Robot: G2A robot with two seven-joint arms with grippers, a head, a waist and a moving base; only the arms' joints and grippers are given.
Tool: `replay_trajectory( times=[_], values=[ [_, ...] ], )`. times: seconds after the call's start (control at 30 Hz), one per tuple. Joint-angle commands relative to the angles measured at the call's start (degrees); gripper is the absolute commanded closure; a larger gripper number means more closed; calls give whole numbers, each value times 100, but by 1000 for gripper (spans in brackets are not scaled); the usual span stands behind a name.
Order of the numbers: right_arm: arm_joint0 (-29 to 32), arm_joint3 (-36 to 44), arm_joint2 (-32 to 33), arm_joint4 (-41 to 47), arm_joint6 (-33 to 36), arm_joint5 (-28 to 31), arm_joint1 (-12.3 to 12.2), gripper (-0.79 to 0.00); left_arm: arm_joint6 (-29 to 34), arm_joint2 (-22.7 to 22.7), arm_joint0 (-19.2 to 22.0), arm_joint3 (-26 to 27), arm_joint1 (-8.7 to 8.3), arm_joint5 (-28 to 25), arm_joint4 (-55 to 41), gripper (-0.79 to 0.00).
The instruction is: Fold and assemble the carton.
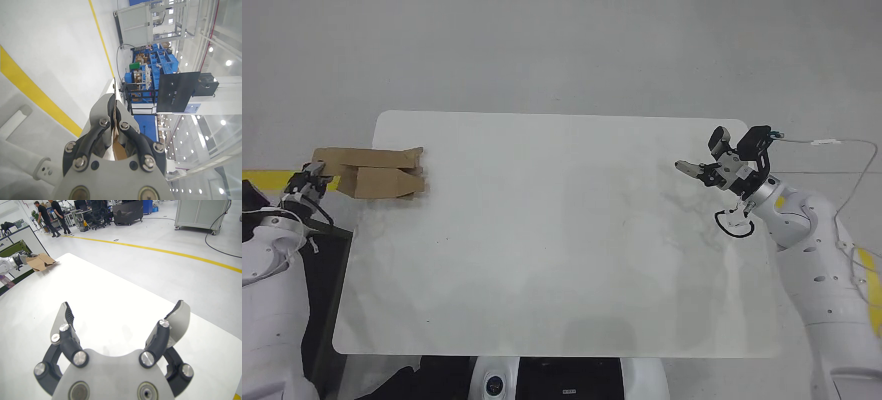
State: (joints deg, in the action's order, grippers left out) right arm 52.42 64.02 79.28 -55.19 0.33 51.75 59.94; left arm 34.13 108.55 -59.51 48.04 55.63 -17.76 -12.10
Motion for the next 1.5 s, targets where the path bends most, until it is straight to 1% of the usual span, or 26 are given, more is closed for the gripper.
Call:
replay_trajectory(
  times=[0.0, 0.1, 0.23, 0.43, 0.77, 0.97, 1.07, 1.2, 1.37, 1.47],
  values=[
    [0, 0, 0, 0, 0, 0, 0, -785, 11, -23, 70, 62, 3, -12, -65, 0],
    [0, 0, 0, 0, 0, 0, 0, -785, -88, -100, 222, 152, 0, 92, -5, 0],
    [0, 0, 0, 0, 0, 0, 0, -785, -30, -277, 433, 323, 15, 149, -6, 0],
    [0, 0, 0, 0, 0, 0, 0, -785, 111, -822, 830, 502, 85, 76, 188, 0],
    [0, 0, 0, 0, 0, 0, 0, -785, 385, -1959, 1547, 306, 343, -93, 54, 0],
    [0, 0, 0, 0, 0, 0, 0, -785, 697, -2535, 1826, 308, 500, -215, -120, 0],
    [0, 0, 0, 0, 0, 0, 0, -785, 862, -2825, 1923, 436, 581, -298, -198, 0],
    [0, 0, 0, 0, 0, 0, 0, -785, 1100, -3131, 1954, 686, 679, -308, -476, 0],
    [0, 0, 0, 0, 0, 0, 0, -785, 1319, -3409, 1846, 1139, 762, -45, -802, 0],
    [0, 0, 0, 0, 0, 0, 0, -785, 1484, -3528, 1698, 1508, 774, -73, -769, 0]
  ],
)
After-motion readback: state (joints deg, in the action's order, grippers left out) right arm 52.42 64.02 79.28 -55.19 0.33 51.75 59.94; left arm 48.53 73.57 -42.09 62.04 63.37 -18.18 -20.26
